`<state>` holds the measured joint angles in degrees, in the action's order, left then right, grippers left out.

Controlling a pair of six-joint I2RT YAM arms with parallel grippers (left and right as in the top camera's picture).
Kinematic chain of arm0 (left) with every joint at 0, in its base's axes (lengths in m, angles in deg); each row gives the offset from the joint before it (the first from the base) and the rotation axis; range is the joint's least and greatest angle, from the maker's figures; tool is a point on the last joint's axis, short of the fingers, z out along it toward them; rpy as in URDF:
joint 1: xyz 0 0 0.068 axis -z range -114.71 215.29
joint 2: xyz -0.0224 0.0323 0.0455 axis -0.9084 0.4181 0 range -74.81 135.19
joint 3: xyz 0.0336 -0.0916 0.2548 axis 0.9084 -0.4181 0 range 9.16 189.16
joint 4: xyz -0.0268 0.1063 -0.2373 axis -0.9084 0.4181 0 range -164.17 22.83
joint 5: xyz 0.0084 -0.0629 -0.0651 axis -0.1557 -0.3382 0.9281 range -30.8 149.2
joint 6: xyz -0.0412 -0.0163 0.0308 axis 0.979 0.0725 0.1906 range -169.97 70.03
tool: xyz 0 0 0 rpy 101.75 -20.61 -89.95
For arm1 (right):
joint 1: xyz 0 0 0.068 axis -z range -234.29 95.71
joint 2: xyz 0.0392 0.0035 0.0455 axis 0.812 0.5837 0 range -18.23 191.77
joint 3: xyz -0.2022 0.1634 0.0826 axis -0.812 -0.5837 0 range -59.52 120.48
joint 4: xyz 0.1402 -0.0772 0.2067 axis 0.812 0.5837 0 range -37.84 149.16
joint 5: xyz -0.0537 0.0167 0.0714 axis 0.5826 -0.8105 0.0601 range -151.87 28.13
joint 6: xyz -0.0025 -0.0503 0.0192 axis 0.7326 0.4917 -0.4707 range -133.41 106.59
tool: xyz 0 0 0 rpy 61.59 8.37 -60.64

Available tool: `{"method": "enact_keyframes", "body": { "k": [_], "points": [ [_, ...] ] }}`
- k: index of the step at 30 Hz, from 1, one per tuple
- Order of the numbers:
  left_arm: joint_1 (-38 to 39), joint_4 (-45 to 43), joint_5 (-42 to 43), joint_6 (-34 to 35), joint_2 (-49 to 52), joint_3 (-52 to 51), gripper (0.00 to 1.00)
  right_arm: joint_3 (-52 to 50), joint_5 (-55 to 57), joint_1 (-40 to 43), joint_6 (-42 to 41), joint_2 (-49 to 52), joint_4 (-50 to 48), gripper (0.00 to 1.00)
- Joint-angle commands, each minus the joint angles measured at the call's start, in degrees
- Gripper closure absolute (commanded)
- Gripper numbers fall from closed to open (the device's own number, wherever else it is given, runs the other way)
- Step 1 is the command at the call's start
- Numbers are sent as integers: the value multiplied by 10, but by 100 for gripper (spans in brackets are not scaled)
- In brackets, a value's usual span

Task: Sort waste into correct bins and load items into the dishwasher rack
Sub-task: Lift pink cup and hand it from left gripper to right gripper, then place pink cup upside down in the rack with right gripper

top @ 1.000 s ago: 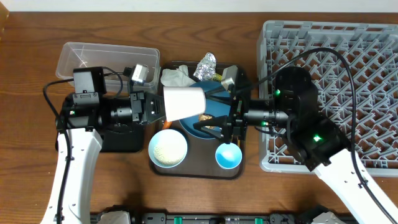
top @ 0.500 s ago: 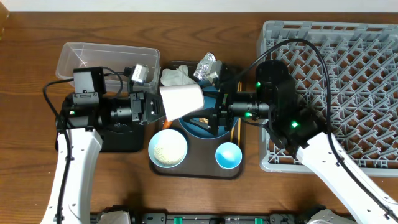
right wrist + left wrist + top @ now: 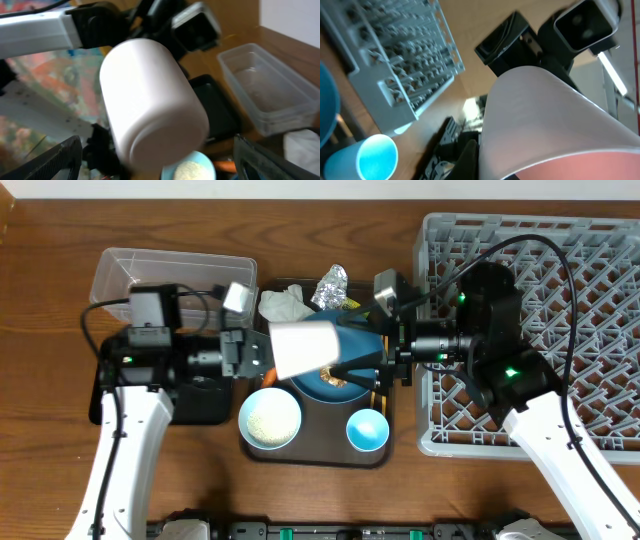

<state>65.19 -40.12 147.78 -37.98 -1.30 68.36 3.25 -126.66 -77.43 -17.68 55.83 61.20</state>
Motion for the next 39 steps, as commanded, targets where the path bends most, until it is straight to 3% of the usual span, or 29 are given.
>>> {"method": "enact_keyframes", "body": {
  "k": [1, 4, 7, 9, 11, 14, 16, 17, 18, 20, 26, 35, 39],
  "points": [
    [31, -10, 13, -4, 0, 12, 94, 9, -26, -20, 9, -4, -4, 11],
    [39, -17, 7, -3, 0, 12, 95, 9, -21, -40, 12, 1, -5, 16],
    [39, -19, 5, -3, 0, 12, 94, 9, -21, -45, 12, 2, -4, 30],
    [39, -21, 5, -3, 0, 12, 94, 9, -21, -45, 12, 2, -4, 34],
    [39, -21, 3, -3, 0, 12, 94, 9, -21, -45, 12, 2, -4, 46],
    [39, -41, 3, -3, 0, 12, 92, 9, -10, -45, 12, 2, -4, 51],
    [38, -66, 3, -3, 0, 12, 59, 9, 19, -44, 12, 2, 8, 51],
    [35, -83, 2, 1, 0, 12, 49, 9, 41, -41, 12, 0, 19, 51],
    [31, -99, -4, 14, 0, 12, 14, 9, 63, -35, 12, -2, 33, 50],
    [20, -133, -22, 52, 0, 12, 1, 9, 106, -13, 12, -9, 70, 50],
    [-20, -236, -25, 132, 0, 12, 2, 9, 197, 102, 11, -52, 188, 54],
    [-31, -242, -25, 138, 0, 11, 2, 9, 445, 326, -87, -115, 384, 54],
    [-31, -241, -25, 138, 0, 11, 2, 9, 502, 422, -116, -114, 459, 54]
  ]
}}
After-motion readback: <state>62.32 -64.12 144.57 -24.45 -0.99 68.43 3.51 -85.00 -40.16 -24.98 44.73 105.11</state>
